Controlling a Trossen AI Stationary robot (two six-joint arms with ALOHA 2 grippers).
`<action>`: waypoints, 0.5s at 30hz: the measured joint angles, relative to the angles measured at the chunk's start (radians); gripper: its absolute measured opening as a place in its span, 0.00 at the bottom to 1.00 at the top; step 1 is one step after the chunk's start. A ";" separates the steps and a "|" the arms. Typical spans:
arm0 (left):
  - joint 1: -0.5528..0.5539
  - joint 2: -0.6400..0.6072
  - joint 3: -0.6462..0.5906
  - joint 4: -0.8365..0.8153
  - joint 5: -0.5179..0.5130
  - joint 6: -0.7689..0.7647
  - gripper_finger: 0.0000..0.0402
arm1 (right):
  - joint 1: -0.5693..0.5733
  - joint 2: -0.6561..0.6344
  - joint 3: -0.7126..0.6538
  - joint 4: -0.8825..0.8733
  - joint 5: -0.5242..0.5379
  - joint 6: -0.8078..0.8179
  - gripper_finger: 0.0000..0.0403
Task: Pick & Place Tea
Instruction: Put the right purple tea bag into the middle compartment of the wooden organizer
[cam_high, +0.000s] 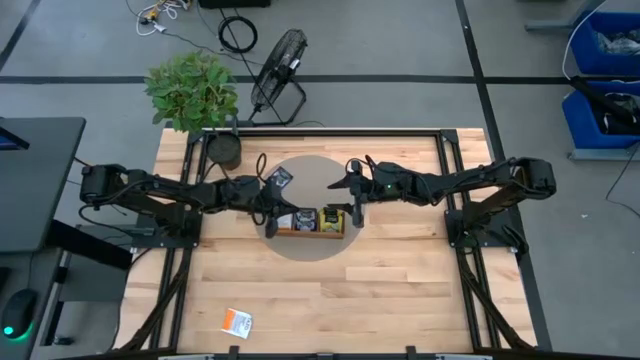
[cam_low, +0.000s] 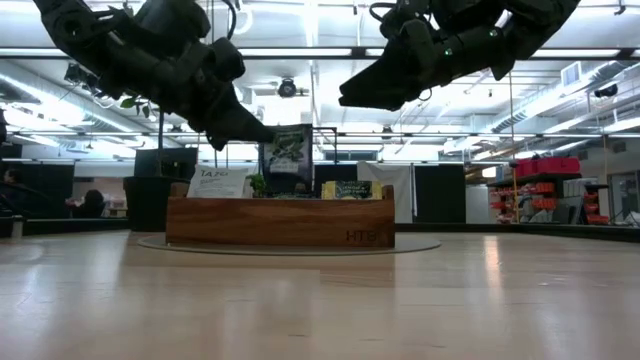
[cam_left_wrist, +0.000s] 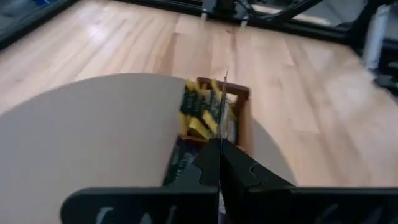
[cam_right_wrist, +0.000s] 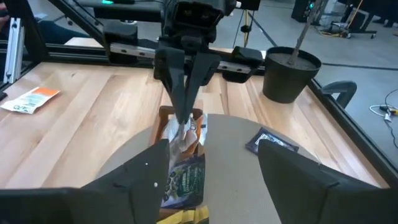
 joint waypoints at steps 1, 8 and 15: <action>0.000 0.001 0.000 0.000 -0.022 0.011 0.00 | 0.000 0.000 0.000 0.000 0.000 0.000 0.63; 0.023 0.010 -0.001 -0.006 -0.057 0.025 0.00 | 0.000 0.000 0.000 0.000 0.000 0.000 0.62; 0.018 0.038 -0.002 -0.014 -0.028 0.007 0.00 | -0.001 0.000 0.000 -0.001 0.000 0.005 0.62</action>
